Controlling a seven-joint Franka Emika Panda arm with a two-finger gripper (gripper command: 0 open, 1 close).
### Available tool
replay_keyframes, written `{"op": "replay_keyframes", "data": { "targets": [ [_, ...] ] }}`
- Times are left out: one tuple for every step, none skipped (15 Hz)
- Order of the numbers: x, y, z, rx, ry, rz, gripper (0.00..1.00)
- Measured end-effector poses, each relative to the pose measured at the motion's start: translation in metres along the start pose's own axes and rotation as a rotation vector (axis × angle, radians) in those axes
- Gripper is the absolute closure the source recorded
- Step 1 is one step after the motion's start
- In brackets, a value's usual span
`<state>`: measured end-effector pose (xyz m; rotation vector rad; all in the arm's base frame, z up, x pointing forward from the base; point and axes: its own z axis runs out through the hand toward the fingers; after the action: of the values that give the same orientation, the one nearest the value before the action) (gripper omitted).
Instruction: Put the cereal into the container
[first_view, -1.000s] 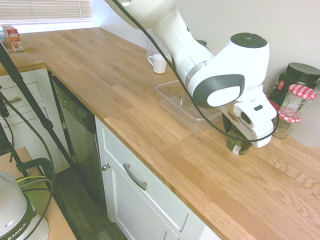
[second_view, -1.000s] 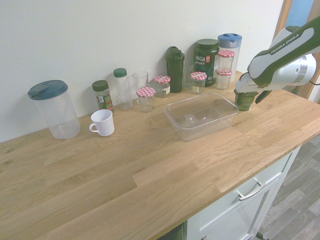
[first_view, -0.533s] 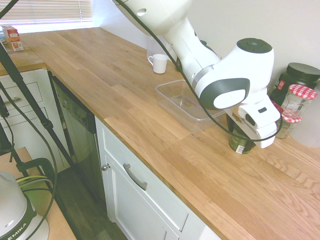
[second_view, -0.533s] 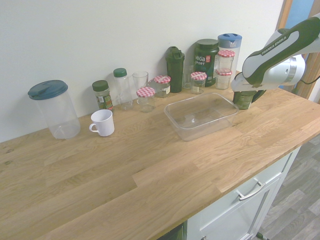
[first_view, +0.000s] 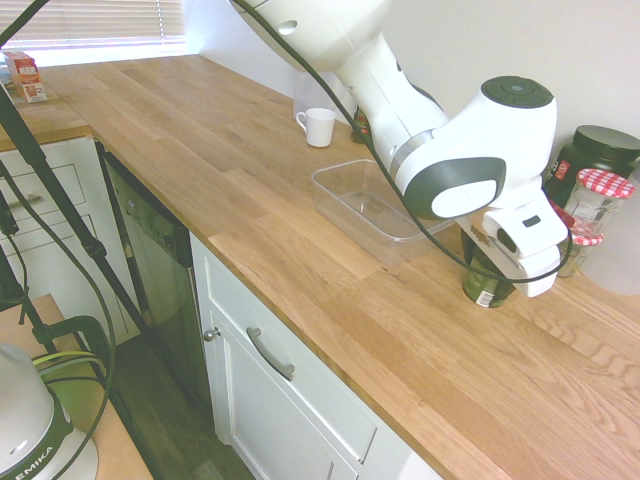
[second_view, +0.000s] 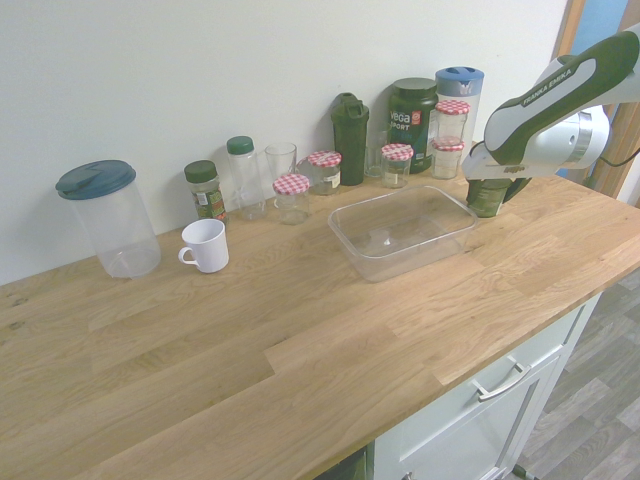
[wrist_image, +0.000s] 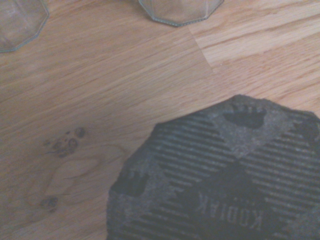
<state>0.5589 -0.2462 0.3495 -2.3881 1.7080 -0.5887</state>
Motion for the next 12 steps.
{"op": "replay_keyframes", "data": {
  "targets": [
    [0.000,0.000,0.000,0.000,0.000,-0.001,1.00],
    [0.001,0.000,-0.001,0.002,0.000,-0.001,1.00],
    [0.003,0.001,-0.004,0.006,0.002,-0.002,1.00],
    [0.007,0.001,-0.012,0.016,0.010,-0.003,1.00],
    [0.011,0.002,-0.025,0.030,0.020,-0.006,1.00],
    [0.013,0.002,-0.044,0.047,0.030,-0.010,1.00],
    [0.012,0.003,-0.066,0.062,0.035,-0.022,1.00],
    [0.005,0.002,-0.089,0.075,0.039,-0.046,1.00],
    [-0.005,-0.001,-0.111,0.083,0.042,-0.073,1.00],
    [-0.018,-0.006,-0.130,0.089,0.046,-0.094,1.00],
    [-0.034,-0.013,-0.147,0.094,0.051,-0.112,1.00],
    [-0.052,-0.021,-0.160,0.099,0.054,-0.131,1.00]
  ]
}}
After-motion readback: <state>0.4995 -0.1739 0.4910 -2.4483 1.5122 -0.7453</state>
